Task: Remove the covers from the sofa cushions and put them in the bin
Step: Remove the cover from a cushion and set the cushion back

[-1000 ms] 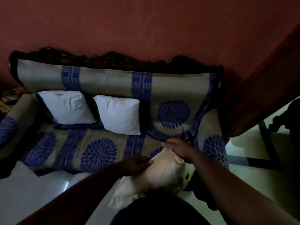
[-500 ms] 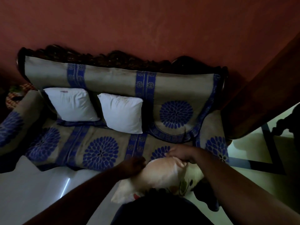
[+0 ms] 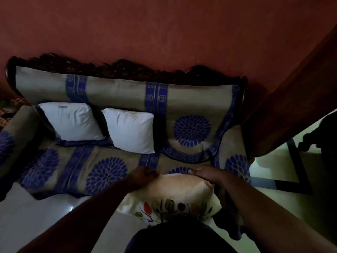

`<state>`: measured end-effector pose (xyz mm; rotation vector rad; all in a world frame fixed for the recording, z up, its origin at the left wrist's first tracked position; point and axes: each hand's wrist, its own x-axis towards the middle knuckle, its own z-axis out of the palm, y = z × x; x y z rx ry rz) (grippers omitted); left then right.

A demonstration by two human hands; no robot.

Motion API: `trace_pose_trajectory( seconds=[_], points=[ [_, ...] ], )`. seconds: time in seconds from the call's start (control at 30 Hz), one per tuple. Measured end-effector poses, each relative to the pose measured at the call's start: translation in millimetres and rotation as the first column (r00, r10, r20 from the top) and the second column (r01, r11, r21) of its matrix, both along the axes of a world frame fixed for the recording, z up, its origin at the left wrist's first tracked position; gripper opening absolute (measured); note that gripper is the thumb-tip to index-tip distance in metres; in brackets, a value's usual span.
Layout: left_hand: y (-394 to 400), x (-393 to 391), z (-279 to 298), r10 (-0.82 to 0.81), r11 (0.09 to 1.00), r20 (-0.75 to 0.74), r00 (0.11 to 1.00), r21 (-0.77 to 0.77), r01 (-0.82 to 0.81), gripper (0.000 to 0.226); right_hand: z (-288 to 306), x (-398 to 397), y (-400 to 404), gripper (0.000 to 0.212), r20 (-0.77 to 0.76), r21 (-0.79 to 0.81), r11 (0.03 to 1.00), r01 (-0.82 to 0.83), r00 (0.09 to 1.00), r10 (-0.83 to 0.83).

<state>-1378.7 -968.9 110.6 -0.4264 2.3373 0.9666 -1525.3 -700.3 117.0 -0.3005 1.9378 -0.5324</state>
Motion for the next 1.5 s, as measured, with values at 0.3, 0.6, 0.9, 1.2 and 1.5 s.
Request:
trace_pose_trajectory(
  seconds=[0.3,0.6,0.9,1.2,1.5],
  points=[
    [27.1,-27.6,2.0,-0.221,0.974,-0.004,0.975,0.044,0.221,0.064,13.0,8.0,-14.8,0.029,-0.067,-0.164,0.829,-0.534,0.845,0.531],
    [28.8,-40.0,-16.8,-0.369,0.927,0.062,0.928,-0.053,0.372,0.084,-19.5,26.1,5.5,0.029,-0.412,-0.222,0.919,-0.325,0.886,0.214],
    [6.4,-81.3,-32.5,-0.205,0.978,0.151,0.967,0.059,0.198,0.067,-23.4,-17.8,-33.6,0.038,-0.305,-0.168,0.916,-0.364,0.903,0.302],
    [-38.9,-97.8,-47.3,-0.359,0.933,0.162,0.919,0.034,0.358,0.054,-41.7,-48.2,-64.0,0.037,-0.067,0.009,0.946,-0.324,0.944,0.324],
    [-55.9,-107.0,-37.0,-0.614,0.774,0.191,0.766,-0.047,0.632,0.104,-73.1,-24.1,-65.8,0.044,-0.211,0.165,0.981,-0.102,0.968,0.137]
  ],
)
